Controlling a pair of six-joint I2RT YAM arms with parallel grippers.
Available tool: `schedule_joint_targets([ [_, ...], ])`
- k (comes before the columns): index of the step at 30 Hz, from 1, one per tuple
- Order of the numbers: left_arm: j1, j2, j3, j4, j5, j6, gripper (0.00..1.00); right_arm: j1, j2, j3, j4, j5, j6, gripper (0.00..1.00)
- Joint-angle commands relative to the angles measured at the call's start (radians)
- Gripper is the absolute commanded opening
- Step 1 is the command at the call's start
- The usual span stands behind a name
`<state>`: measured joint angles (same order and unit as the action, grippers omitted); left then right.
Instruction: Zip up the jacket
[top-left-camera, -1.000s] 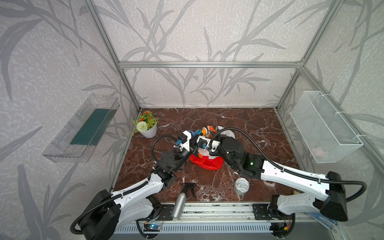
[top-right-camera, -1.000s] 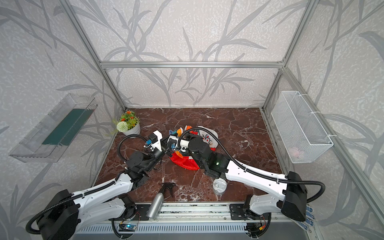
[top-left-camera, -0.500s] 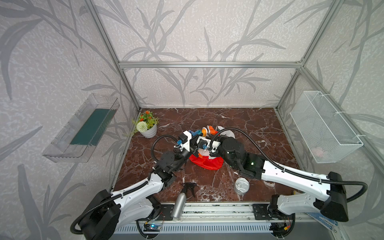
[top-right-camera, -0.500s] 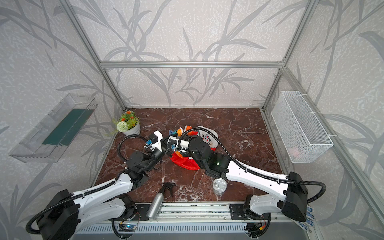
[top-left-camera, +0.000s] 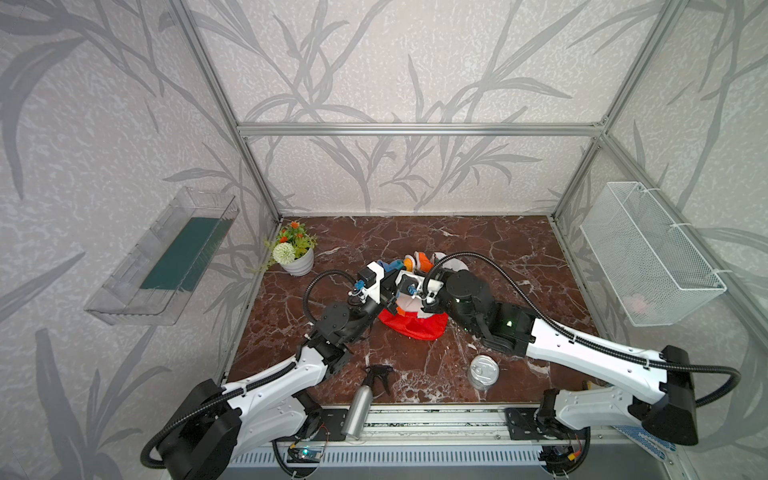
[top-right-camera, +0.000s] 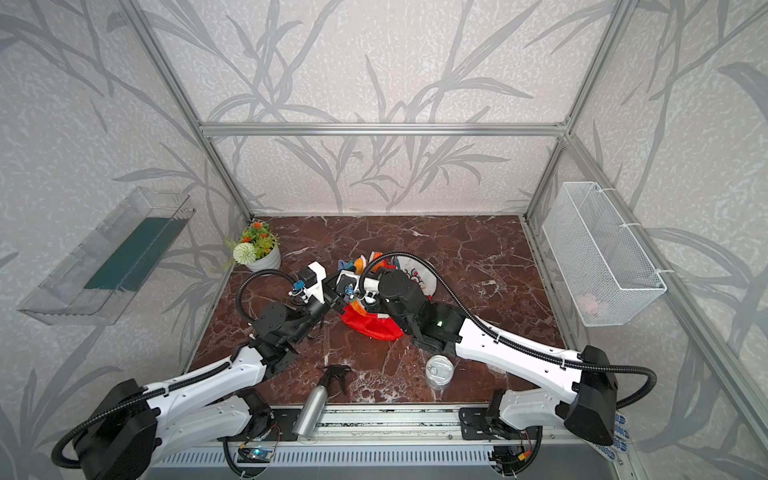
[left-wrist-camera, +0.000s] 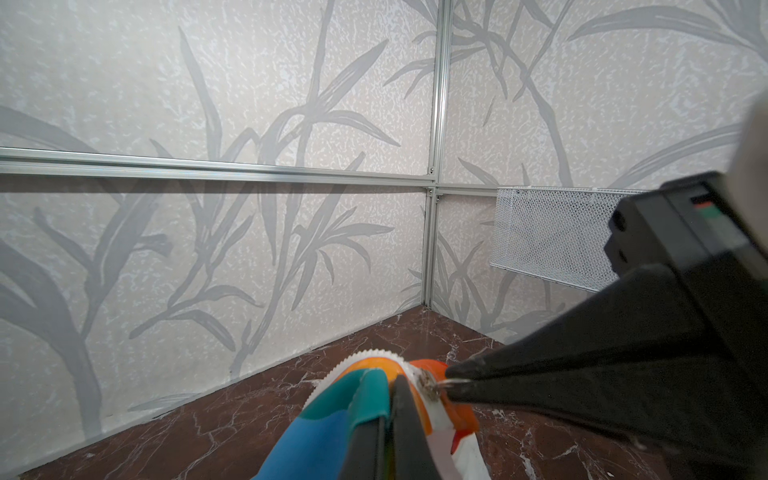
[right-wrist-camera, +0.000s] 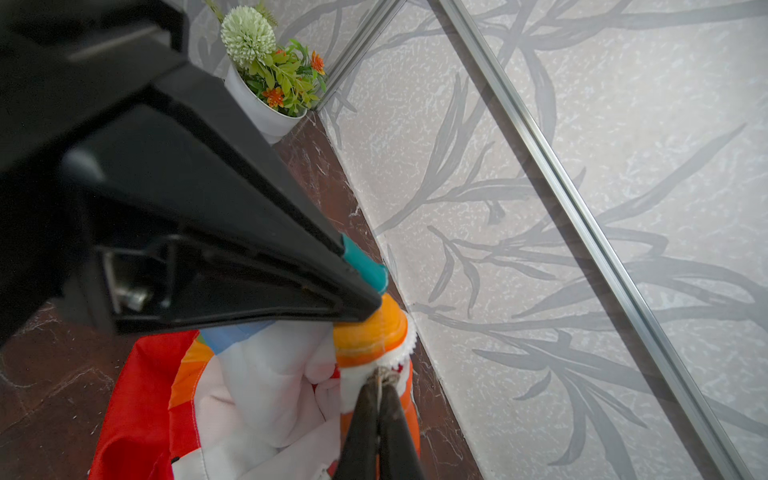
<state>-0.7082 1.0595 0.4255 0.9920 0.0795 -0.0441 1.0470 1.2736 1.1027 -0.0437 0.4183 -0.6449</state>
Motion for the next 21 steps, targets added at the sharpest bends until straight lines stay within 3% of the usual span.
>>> schedule_joint_targets([
  [1, -0.005, -0.027, 0.004, -0.001, 0.012, 0.012, 0.0, -0.014, -0.04, 0.031, -0.022, -0.026, 0.044, 0.0],
  [5, -0.007, -0.04, -0.002, -0.018, 0.013, 0.01, 0.0, -0.052, -0.022, 0.052, -0.028, -0.033, 0.066, 0.0],
  [11, -0.007, -0.07, -0.011, -0.073, -0.014, 0.015, 0.0, -0.093, 0.002, 0.123, -0.146, -0.185, 0.176, 0.0],
  [21, -0.006, -0.133, -0.051, -0.155, -0.009, 0.031, 0.0, -0.143, 0.047, 0.187, -0.24, -0.219, 0.254, 0.0],
])
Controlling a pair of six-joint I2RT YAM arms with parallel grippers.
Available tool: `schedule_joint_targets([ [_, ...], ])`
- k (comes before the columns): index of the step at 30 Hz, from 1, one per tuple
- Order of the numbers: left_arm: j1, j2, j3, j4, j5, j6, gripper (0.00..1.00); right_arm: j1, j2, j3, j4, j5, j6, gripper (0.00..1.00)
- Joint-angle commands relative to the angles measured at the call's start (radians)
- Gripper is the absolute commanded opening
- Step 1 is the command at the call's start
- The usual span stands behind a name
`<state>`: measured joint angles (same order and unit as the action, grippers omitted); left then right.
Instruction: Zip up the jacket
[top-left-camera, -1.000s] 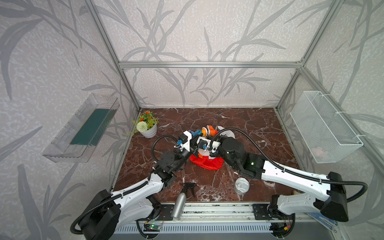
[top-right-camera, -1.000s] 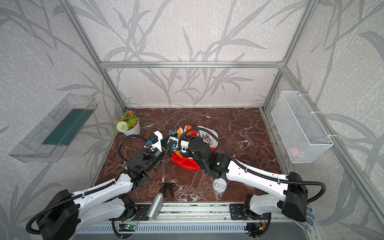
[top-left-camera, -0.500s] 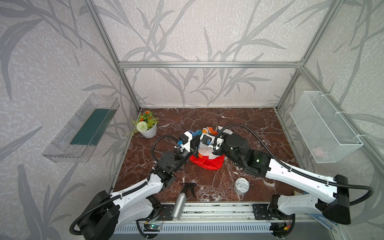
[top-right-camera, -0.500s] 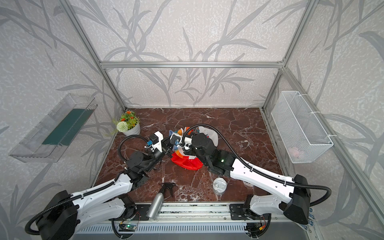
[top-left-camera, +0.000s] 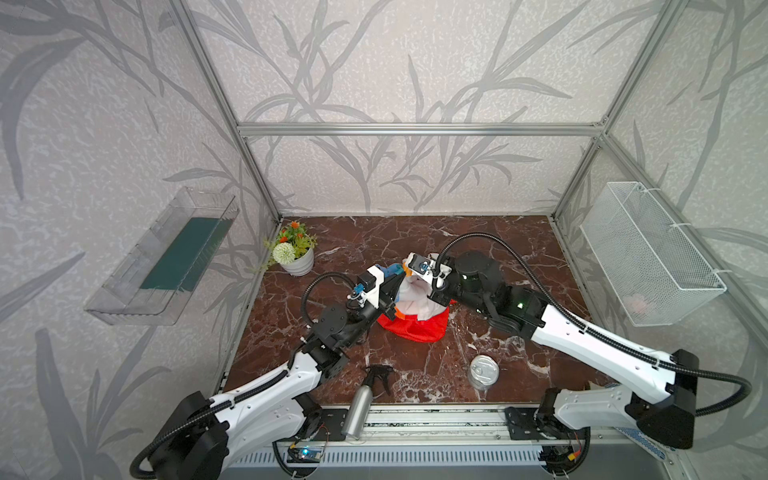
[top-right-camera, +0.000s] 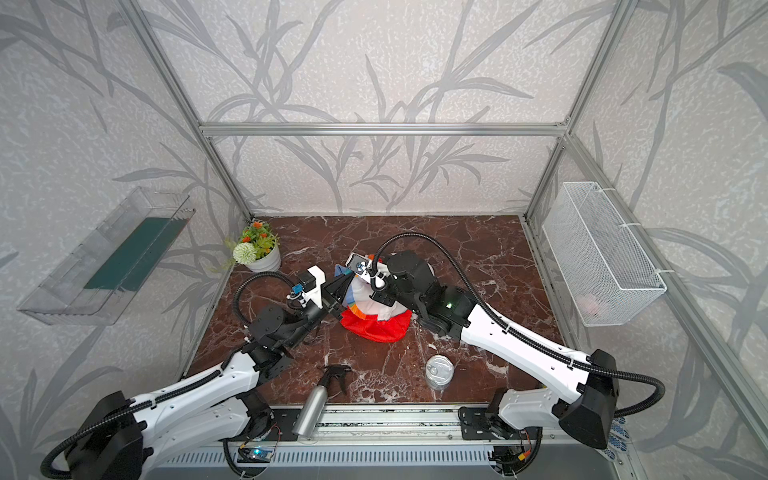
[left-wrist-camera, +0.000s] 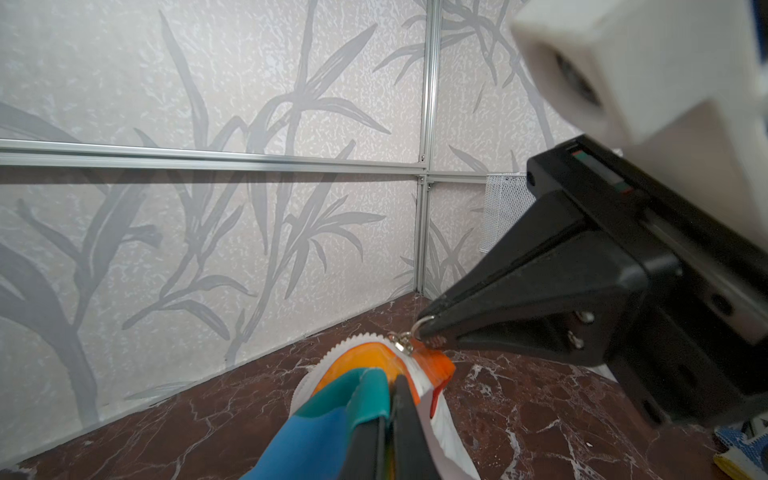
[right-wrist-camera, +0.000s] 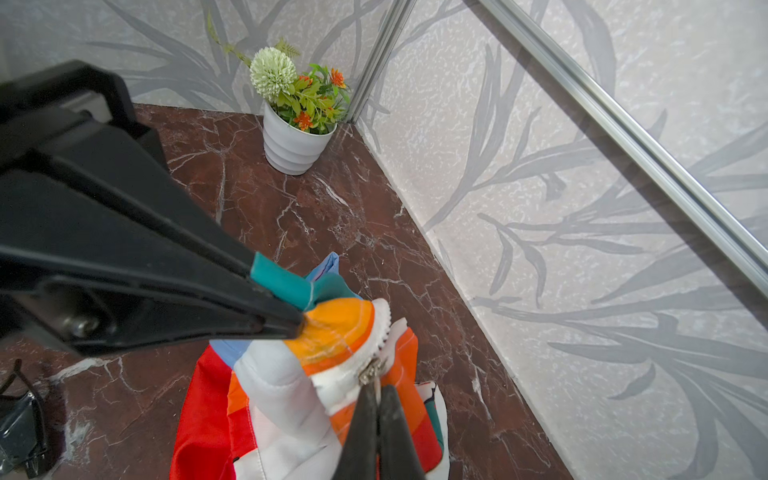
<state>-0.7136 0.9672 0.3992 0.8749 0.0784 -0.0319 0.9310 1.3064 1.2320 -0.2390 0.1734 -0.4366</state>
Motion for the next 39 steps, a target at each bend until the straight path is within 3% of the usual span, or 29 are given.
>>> schedule_joint_targets([
  [1, -0.001, -0.056, -0.027, -0.06, -0.012, 0.02, 0.0, -0.028, 0.021, 0.064, -0.054, 0.026, 0.056, 0.0],
  [12, -0.001, -0.152, -0.044, -0.193, -0.05, -0.02, 0.0, -0.021, 0.03, 0.1, -0.152, -0.088, 0.154, 0.0],
  [16, -0.001, -0.163, -0.053, -0.197, -0.051, -0.028, 0.13, -0.005, 0.033, 0.08, -0.14, -0.103, 0.183, 0.0],
  [19, -0.002, -0.178, -0.055, -0.2, -0.041, -0.034, 0.29, 0.003, 0.036, 0.081, -0.134, -0.117, 0.195, 0.0],
  [31, -0.009, -0.233, -0.057, -0.248, -0.005, -0.17, 0.48, 0.008, 0.037, 0.108, -0.165, -0.127, 0.194, 0.0],
  [35, -0.01, -0.312, -0.049, -0.403, -0.046, -0.268, 0.57, 0.017, 0.046, 0.12, -0.175, -0.124, 0.197, 0.0],
  [39, -0.009, -0.41, 0.053, -0.776, -0.12, -0.478, 0.63, 0.023, 0.052, 0.138, -0.191, -0.117, 0.204, 0.0],
])
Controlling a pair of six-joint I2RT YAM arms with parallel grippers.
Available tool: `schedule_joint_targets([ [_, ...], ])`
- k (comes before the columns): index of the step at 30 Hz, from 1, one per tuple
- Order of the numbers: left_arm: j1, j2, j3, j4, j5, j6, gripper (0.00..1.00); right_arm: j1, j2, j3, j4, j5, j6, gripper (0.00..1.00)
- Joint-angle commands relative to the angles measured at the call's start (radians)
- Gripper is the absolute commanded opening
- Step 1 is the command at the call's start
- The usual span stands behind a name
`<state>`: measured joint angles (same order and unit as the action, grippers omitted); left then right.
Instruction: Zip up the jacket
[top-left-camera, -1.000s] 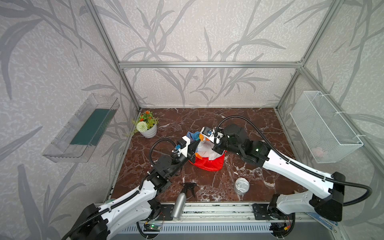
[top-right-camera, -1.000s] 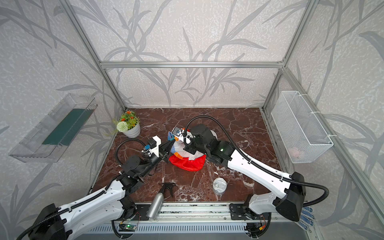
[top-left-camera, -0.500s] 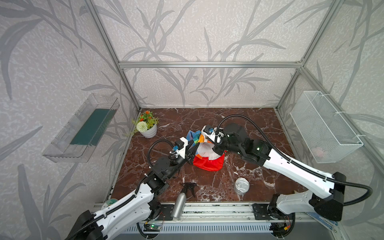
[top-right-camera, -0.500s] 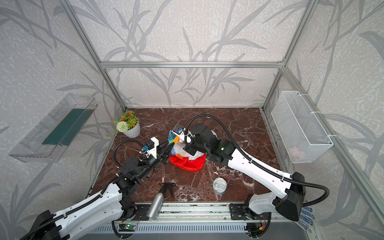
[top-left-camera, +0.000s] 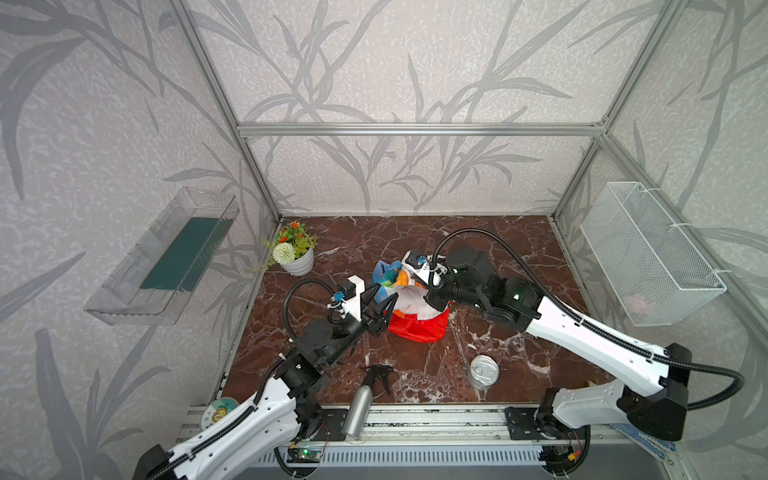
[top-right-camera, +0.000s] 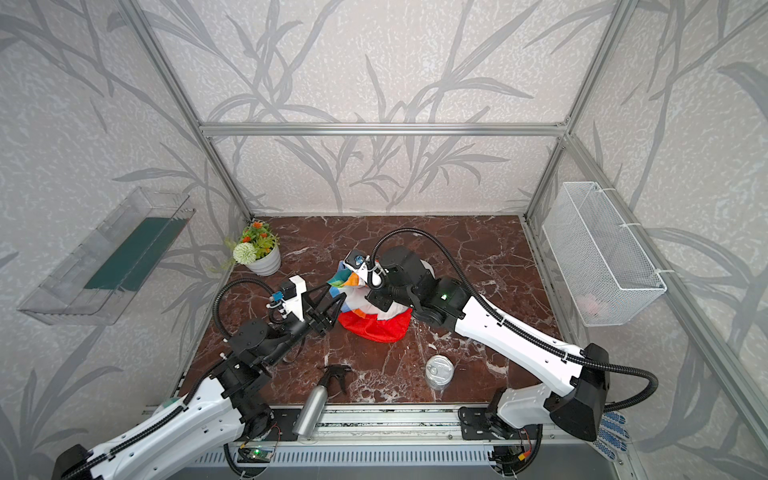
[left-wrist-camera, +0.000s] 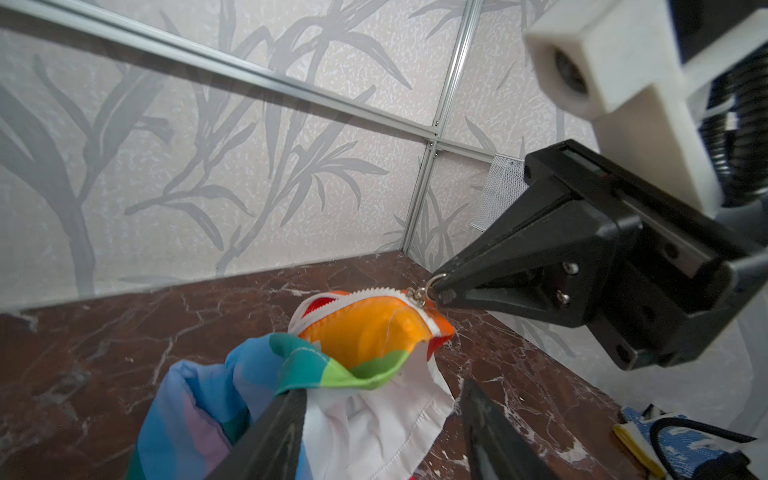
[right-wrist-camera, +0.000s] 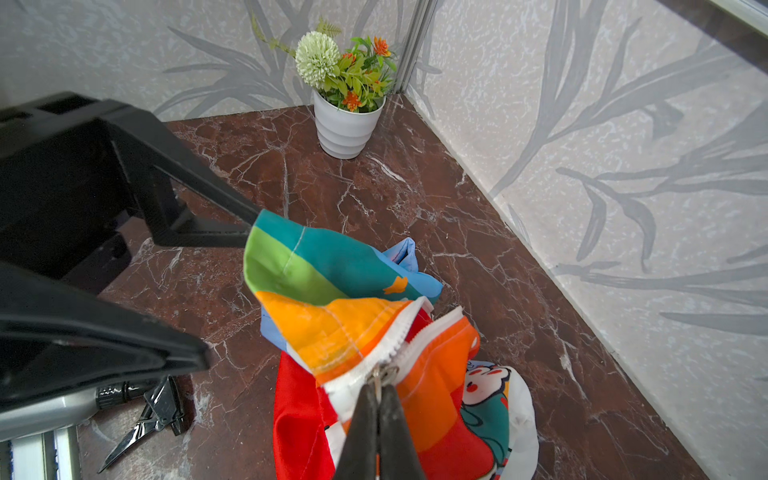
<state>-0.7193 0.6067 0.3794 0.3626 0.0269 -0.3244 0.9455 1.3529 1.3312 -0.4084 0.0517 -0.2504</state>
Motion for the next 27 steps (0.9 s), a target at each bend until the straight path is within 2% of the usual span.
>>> schedule_joint_targets([
  [1, -0.003, -0.075, 0.092, -0.35, -0.091, -0.255, 0.64, 0.011, 0.008, 0.044, -0.028, 0.005, 0.02, 0.0],
  [4, -0.003, -0.147, 0.13, -0.533, -0.075, -0.417, 0.65, 0.018, 0.026, 0.069, -0.058, -0.003, 0.025, 0.0],
  [7, -0.004, -0.19, 0.153, -0.635, -0.015, -0.566, 0.66, 0.025, 0.048, 0.096, -0.112, -0.021, 0.019, 0.0],
  [12, -0.005, -0.239, 0.173, -0.709, 0.045, -0.739, 0.69, 0.031, 0.069, 0.101, -0.15, -0.08, 0.039, 0.0],
  [15, -0.005, -0.264, 0.179, -0.766, 0.048, -0.832, 0.7, 0.037, 0.114, 0.149, -0.243, -0.129, 0.058, 0.0],
  [20, -0.006, -0.284, 0.18, -0.851, 0.07, -0.923, 0.71, 0.047, 0.196, 0.25, -0.428, -0.148, 0.089, 0.0],
  [24, -0.008, -0.314, 0.14, -0.832, 0.113, -1.006, 0.72, 0.049, 0.184, 0.19, -0.372, -0.18, 0.141, 0.0],
  [27, -0.011, -0.334, 0.123, -0.837, 0.098, -0.98, 0.75, 0.05, 0.168, 0.15, -0.308, -0.207, 0.175, 0.0],
])
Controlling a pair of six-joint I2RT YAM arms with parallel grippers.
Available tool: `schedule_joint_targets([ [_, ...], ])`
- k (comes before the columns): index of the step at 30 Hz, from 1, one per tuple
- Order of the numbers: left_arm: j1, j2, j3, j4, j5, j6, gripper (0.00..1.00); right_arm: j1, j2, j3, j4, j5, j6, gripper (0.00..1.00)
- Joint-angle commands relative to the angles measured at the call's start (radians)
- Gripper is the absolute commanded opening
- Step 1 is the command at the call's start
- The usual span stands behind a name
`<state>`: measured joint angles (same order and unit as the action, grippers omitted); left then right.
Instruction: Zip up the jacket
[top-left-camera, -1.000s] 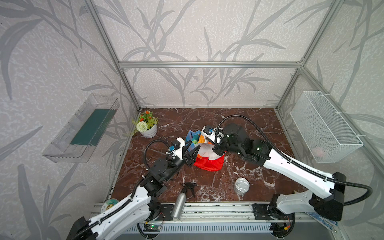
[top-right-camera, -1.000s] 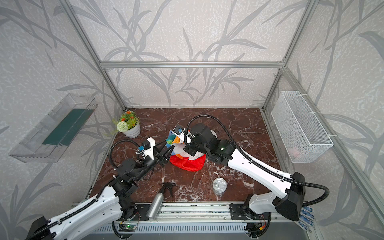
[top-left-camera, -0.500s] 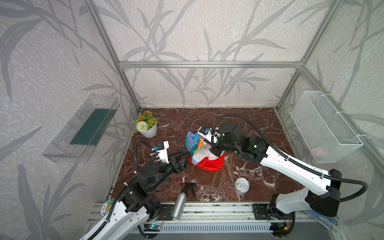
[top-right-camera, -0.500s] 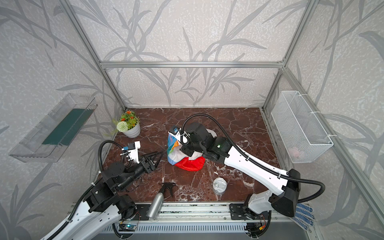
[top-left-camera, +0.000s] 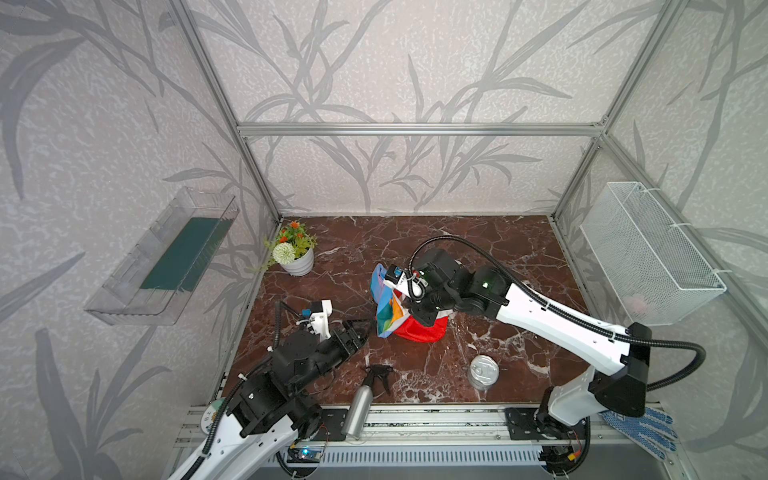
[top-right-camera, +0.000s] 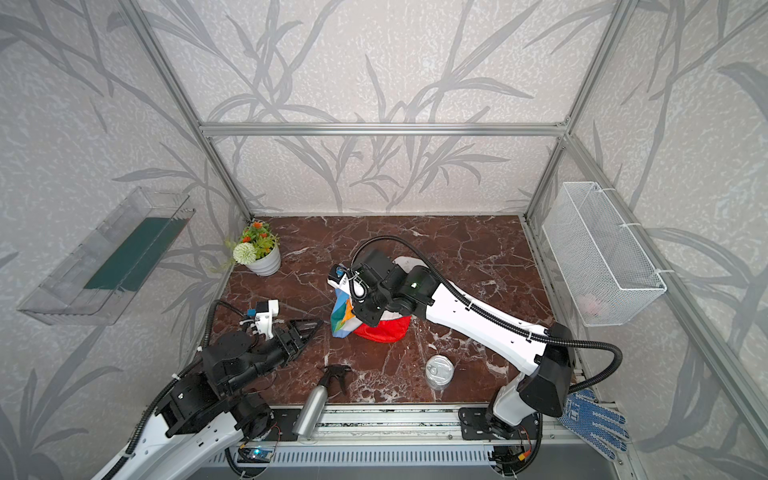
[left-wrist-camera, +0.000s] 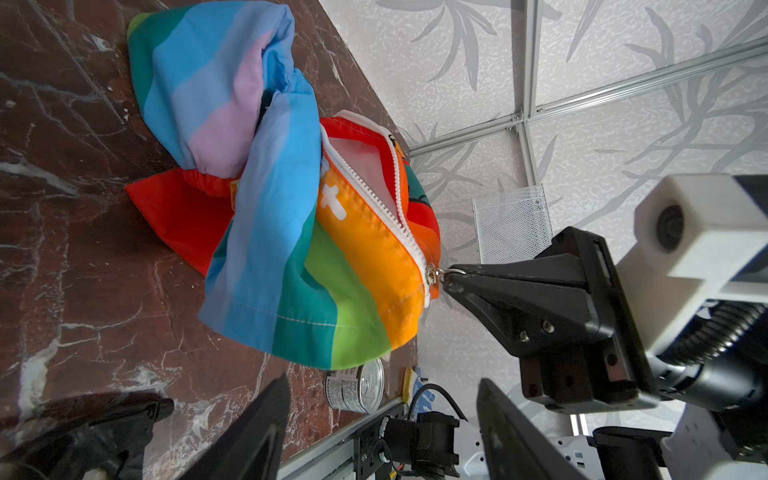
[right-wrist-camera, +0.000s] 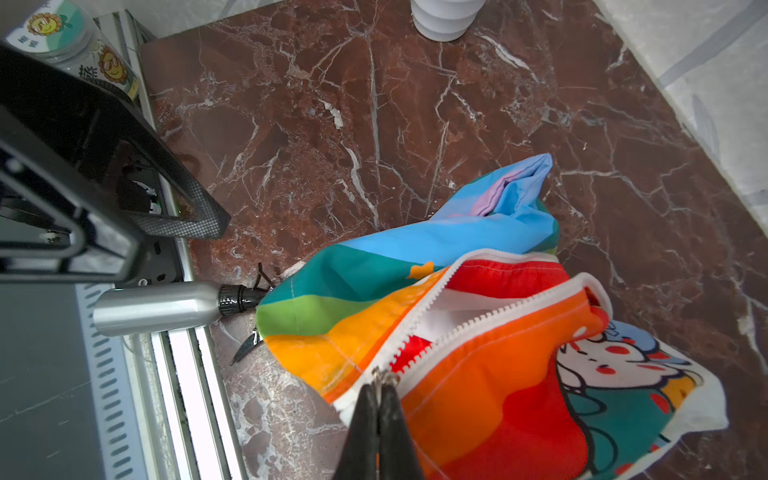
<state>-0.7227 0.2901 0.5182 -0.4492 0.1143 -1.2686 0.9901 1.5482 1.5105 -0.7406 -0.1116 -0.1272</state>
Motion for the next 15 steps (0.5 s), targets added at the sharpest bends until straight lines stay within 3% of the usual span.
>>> schedule_joint_targets([
  [1, -0.006, -0.011, -0.021, -0.027, 0.009, -0.019, 0.77, 0.004, -0.031, -0.038, 0.043, -0.049, 0.059, 0.0],
  [8, -0.024, 0.141, -0.045, 0.191, 0.082, 0.078, 0.79, 0.005, -0.034, -0.02, 0.057, -0.084, 0.074, 0.0],
  [15, -0.028, 0.22, -0.099, 0.396, 0.108, 0.072, 0.78, 0.005, -0.031, -0.015, 0.061, -0.107, 0.09, 0.0],
])
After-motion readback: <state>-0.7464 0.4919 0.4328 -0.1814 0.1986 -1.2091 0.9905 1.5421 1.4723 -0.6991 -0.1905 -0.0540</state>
